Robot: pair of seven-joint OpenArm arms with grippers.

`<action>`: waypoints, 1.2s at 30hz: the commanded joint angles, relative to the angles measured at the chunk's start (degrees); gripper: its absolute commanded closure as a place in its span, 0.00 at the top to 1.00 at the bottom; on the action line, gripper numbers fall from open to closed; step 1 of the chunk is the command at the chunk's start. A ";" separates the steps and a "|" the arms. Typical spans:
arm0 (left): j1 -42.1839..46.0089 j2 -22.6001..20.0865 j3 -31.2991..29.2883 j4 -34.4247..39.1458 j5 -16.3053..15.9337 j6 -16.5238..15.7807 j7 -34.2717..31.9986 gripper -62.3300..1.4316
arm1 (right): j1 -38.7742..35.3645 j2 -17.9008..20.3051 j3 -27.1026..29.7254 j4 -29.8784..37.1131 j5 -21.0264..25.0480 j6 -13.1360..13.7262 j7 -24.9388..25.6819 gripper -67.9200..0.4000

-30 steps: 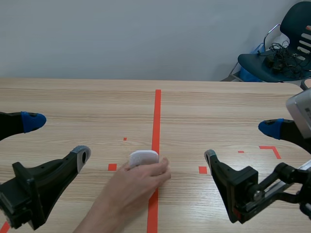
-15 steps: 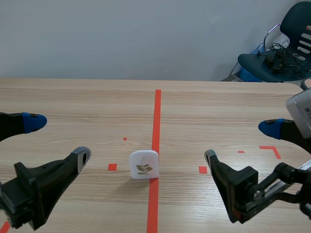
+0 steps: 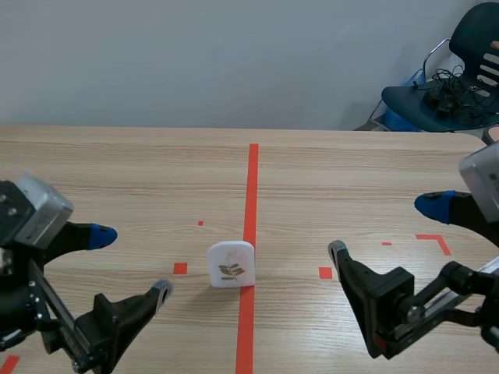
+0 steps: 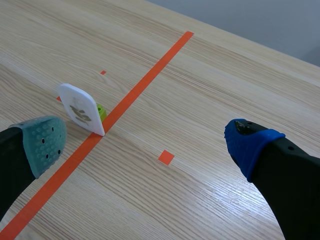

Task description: Do the leaf sorting experiment

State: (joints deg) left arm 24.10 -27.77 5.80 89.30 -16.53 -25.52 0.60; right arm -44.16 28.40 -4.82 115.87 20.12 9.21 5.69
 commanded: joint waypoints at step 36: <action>-27.63 12.46 21.46 -29.66 9.05 1.79 -11.02 0.13 | 0.52 0.61 0.37 0.31 0.61 -0.24 -0.15 1.00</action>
State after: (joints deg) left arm -3.33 -14.96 28.32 57.17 -7.05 -22.98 -9.91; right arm -44.16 28.40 -4.82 115.87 20.12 9.21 5.15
